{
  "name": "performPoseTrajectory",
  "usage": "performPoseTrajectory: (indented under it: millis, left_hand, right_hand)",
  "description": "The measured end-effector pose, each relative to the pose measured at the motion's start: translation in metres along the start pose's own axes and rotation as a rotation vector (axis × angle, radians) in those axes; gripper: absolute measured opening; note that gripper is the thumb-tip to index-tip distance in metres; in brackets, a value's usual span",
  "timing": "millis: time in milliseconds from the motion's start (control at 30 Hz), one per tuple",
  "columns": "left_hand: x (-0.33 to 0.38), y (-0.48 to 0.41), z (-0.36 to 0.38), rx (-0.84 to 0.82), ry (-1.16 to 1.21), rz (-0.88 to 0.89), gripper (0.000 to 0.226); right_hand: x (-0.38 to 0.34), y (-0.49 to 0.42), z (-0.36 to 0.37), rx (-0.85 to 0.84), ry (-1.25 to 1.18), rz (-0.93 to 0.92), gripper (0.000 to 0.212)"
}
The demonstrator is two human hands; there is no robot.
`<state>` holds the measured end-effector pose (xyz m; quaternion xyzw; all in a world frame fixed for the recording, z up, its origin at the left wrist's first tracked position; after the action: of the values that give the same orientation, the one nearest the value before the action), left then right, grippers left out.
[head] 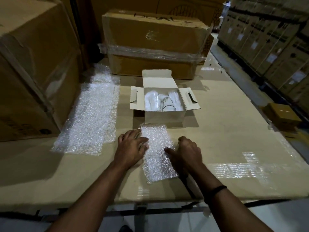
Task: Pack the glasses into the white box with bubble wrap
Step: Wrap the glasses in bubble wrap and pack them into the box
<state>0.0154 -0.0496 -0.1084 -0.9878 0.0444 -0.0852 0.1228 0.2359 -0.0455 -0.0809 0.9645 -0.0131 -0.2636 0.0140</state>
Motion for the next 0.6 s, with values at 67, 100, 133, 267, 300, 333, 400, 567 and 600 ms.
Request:
performPoseTrajectory:
  millis: [67, 100, 133, 267, 300, 333, 400, 567, 600]
  left_hand:
    - [0.001, 0.001, -0.001, 0.008, 0.011, 0.0, 0.045]
    - [0.001, 0.001, -0.001, 0.008, 0.018, 0.002, 0.045]
    - [0.001, 0.001, -0.002, 0.01, 0.022, 0.007, 0.044]
    - [0.01, 0.004, -0.009, 0.035, -0.006, 0.109, 0.039]
    - [0.013, 0.005, -0.008, 0.019, -0.024, 0.139, 0.04]
    - [0.015, 0.006, -0.007, -0.006, -0.035, 0.159, 0.042]
    - [0.016, 0.005, -0.004, -0.054, -0.031, 0.17, 0.049]
    - [0.015, 0.005, 0.001, -0.071, -0.066, 0.154, 0.055]
    - [0.014, 0.004, 0.001, -0.061, -0.058, 0.146, 0.054]
  right_hand:
    - [0.006, -0.009, 0.008, -0.147, -0.024, 0.135, 0.053]
    - [0.006, -0.013, 0.011, -0.2, -0.068, 0.176, 0.049]
    - [0.005, -0.017, 0.014, -0.244, -0.112, 0.196, 0.043]
    - [-0.01, -0.032, 0.004, -0.233, -0.198, 0.131, 0.017]
    - [-0.015, -0.035, -0.003, -0.192, -0.197, 0.09, 0.016]
    - [-0.02, -0.039, -0.009, -0.144, -0.174, 0.036, 0.019]
    - [-0.034, -0.039, -0.017, -0.056, -0.101, -0.077, 0.027]
    - [-0.061, -0.009, 0.004, -0.115, -0.06, -0.264, 0.043]
    - [-0.063, -0.002, 0.013, -0.143, -0.029, -0.312, 0.041]
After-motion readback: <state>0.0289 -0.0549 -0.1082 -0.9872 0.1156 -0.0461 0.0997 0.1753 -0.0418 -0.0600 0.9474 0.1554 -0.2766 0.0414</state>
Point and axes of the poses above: each hand's wrist, its own y-axis away from the middle knuckle, its own z-axis out of the palm, x = y × z, the point moved 7 cm from there along -y, towards the middle knuckle, and after that the axes turned 12 degrees about -y, right-handed, at the moved point
